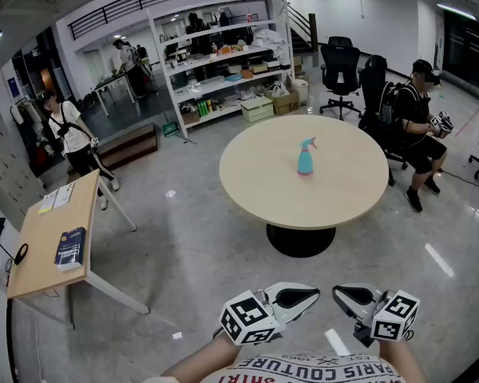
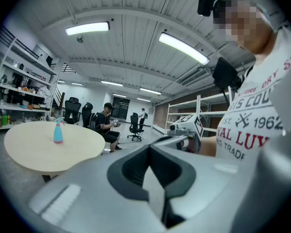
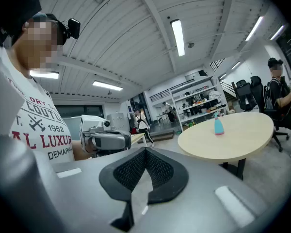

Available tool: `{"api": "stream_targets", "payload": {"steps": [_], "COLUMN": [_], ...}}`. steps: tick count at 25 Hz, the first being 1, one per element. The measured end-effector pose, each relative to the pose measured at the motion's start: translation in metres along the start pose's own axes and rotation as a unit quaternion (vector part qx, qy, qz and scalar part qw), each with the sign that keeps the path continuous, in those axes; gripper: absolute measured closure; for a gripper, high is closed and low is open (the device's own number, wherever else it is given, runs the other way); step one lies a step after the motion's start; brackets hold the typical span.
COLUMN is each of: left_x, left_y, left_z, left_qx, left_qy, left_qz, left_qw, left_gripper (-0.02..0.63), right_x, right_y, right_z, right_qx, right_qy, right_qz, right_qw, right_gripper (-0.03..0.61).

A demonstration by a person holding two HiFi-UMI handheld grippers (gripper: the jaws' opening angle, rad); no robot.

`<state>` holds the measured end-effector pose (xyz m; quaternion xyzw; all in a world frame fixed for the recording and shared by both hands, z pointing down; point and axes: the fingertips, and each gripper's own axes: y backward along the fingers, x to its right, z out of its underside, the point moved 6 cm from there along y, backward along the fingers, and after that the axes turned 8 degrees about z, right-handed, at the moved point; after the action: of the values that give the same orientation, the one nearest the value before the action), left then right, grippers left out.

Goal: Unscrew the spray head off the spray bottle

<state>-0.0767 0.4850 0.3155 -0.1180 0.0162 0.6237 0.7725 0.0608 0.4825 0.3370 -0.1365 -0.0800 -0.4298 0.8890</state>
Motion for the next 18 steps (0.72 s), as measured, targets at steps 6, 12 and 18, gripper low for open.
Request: {"api": "stream_targets", "payload": {"steps": [6,12,18], "left_x": [-0.027,-0.048,-0.091], "left_y": [-0.060,-0.099,-0.103], "left_z": [-0.033,-0.038,-0.028], "left_qx": [0.039,0.032,0.034], "left_qy": [-0.021,-0.026,-0.002], "left_qz": [0.000,-0.023,-0.064], "left_qw": [0.9990,0.9989,0.9974], "left_gripper": [0.614,0.614,0.614], "right_x": [0.071,0.114,0.154], "right_y": [0.020,0.030,0.005], "right_z": [-0.020,-0.032,-0.035], "right_qx": [0.011,0.012,0.004], "right_qy": [0.001,0.016,0.014], "right_qz": [-0.003,-0.010,-0.018], "right_qw": [1.000,1.000,1.000], "right_gripper": [0.580,0.580,0.580]}}
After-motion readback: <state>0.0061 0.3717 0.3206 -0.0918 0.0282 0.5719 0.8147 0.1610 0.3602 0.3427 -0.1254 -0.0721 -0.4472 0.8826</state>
